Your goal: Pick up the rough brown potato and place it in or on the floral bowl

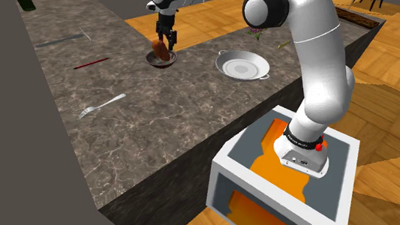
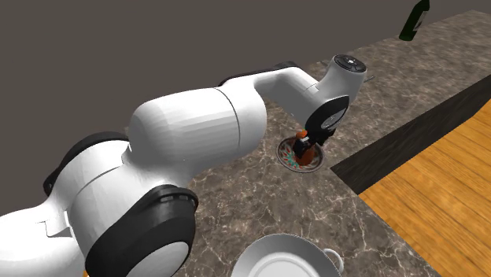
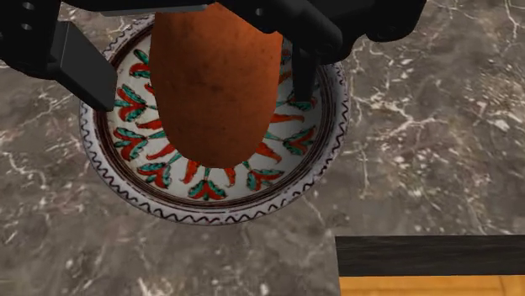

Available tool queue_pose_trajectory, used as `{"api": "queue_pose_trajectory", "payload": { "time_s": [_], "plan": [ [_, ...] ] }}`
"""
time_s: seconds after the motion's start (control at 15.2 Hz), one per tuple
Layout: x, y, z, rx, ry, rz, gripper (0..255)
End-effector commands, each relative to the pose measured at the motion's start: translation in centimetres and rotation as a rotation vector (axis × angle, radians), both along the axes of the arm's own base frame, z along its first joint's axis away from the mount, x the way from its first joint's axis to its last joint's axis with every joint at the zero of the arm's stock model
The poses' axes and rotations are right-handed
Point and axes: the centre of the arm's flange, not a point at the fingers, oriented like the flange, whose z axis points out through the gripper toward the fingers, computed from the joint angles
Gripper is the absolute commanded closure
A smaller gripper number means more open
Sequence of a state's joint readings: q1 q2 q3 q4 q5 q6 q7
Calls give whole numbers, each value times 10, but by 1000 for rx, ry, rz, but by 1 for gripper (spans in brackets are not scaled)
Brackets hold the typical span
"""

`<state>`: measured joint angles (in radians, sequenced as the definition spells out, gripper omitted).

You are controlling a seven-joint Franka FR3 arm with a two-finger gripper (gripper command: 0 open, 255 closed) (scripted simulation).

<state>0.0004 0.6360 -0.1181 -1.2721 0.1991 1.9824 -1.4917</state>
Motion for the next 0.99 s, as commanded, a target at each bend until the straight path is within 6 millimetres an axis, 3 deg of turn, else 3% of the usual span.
{"api": "queue_pose_trajectory", "payload": {
  "time_s": [0.0, 0.13, 0.4, 0.92],
  "plan": [
    [0, -1, -2, 0, 2, 0, 0],
    [0, 0, 1, -1, 2, -1, 0],
    [-5, -5, 51, -1, 2, -1, 0],
    [-5, -5, 51, -1, 2, -1, 0]
  ]
}}
